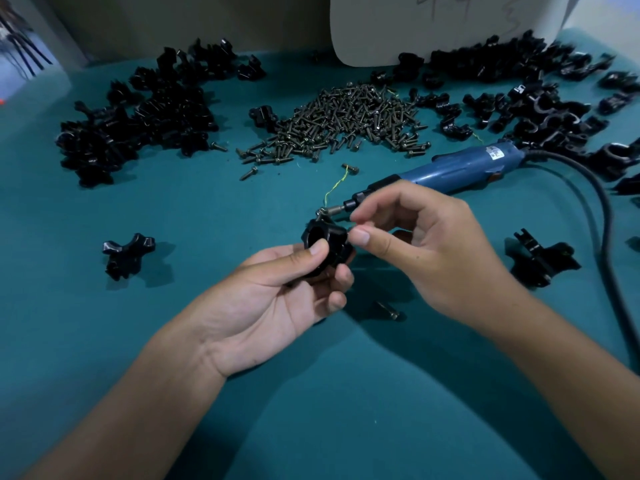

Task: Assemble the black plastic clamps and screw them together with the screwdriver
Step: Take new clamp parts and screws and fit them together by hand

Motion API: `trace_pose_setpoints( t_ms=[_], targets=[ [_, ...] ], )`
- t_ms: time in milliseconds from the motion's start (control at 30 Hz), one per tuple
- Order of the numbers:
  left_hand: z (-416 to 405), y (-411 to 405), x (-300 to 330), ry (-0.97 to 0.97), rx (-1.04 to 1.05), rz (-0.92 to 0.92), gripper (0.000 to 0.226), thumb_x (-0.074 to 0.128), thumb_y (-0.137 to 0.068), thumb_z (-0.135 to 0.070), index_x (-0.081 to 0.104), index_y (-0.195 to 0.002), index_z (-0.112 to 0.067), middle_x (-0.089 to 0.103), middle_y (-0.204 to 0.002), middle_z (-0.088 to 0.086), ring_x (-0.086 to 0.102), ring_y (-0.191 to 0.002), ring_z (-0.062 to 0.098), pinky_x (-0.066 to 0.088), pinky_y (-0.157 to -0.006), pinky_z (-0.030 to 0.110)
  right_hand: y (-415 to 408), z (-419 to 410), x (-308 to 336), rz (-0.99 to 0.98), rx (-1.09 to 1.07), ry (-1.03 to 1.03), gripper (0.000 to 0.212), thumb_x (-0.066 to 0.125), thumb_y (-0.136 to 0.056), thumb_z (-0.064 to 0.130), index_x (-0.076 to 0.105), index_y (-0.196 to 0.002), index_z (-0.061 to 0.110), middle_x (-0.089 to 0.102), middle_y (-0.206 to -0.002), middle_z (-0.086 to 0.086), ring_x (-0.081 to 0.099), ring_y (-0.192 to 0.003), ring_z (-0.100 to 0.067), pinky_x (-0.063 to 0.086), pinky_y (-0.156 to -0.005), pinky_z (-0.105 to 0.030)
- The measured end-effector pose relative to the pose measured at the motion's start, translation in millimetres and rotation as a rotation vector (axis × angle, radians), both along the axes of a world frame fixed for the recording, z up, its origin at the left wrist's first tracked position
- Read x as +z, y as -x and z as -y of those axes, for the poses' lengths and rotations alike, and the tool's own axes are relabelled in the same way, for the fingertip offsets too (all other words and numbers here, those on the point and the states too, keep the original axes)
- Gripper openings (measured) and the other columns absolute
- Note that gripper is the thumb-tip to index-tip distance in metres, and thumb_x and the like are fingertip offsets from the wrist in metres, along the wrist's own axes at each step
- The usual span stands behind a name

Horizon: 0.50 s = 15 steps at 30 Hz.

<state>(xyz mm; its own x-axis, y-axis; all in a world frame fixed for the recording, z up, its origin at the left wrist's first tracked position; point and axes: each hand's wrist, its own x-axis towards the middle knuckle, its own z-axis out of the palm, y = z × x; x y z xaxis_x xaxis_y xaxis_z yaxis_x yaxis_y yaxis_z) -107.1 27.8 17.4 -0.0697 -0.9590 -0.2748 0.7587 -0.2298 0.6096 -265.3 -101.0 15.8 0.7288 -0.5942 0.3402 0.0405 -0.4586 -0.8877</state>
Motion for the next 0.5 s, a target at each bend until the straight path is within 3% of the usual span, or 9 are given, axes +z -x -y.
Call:
trace_pose_setpoints(
  t_ms=[167, 267, 333, 400, 500],
  targets=[
    [0, -3, -2, 0.028, -0.014, -0.041, 0.048, 0.086, -0.075, -0.011, 0.066, -0.117, 0.000, 0.064, -0.104, 0.012, 0.063, -0.083, 0.019, 0.056, -0.070, 0.029, 2, 3, 6, 0.020, 0.078, 0.023, 0.014, 0.073, -0.091, 0.021, 0.069, -0.102, 0.028, 0.074, -0.100, 0.009, 0.070, -0.099, -0.018, 0.056, -0.088, -0.034],
    [-1, -3, -3, 0.025, -0.005, -0.042, 0.043, 0.085, -0.075, -0.010, 0.065, -0.112, 0.002, 0.065, -0.102, 0.014, 0.063, -0.083, 0.020, 0.056, -0.070, 0.028, 3, 4, 12, 0.133, 0.069, -0.066, 0.020, 0.066, -0.093, 0.011, 0.068, -0.106, 0.026, 0.073, -0.099, 0.009, 0.067, -0.092, -0.006, 0.052, -0.081, -0.022],
    [0, -3, -3, 0.012, 0.048, -0.025, 0.034, 0.079, -0.078, -0.010, 0.066, -0.107, 0.003, 0.066, -0.101, 0.014, 0.063, -0.081, 0.019, 0.056, -0.068, 0.028, 8, 11, 17, 0.136, 0.005, -0.070, 0.020, 0.061, -0.098, 0.014, 0.068, -0.109, 0.030, 0.070, -0.096, 0.009, 0.061, -0.083, -0.005, 0.051, -0.072, -0.023],
    [3, -3, -2, 0.019, 0.149, 0.013, 0.028, 0.071, -0.081, -0.012, 0.066, -0.105, 0.001, 0.067, -0.099, 0.013, 0.063, -0.080, 0.018, 0.055, -0.066, 0.026, 15, 19, 20, -0.047, -0.045, 0.036, 0.016, 0.057, -0.102, 0.027, 0.070, -0.107, 0.034, 0.069, -0.095, 0.010, 0.058, -0.079, -0.004, 0.050, -0.070, -0.024],
    [6, -5, -1, 0.068, 0.266, 0.059, 0.031, 0.064, -0.087, -0.014, 0.060, -0.114, 0.001, 0.066, -0.100, 0.012, 0.064, -0.082, 0.017, 0.056, -0.069, 0.025, 17, 23, 13, -0.494, 0.012, 0.337, 0.022, 0.056, -0.093, 0.050, 0.071, -0.100, 0.035, 0.067, -0.092, 0.017, 0.060, -0.084, 0.000, 0.046, -0.071, -0.020]
  ],
)
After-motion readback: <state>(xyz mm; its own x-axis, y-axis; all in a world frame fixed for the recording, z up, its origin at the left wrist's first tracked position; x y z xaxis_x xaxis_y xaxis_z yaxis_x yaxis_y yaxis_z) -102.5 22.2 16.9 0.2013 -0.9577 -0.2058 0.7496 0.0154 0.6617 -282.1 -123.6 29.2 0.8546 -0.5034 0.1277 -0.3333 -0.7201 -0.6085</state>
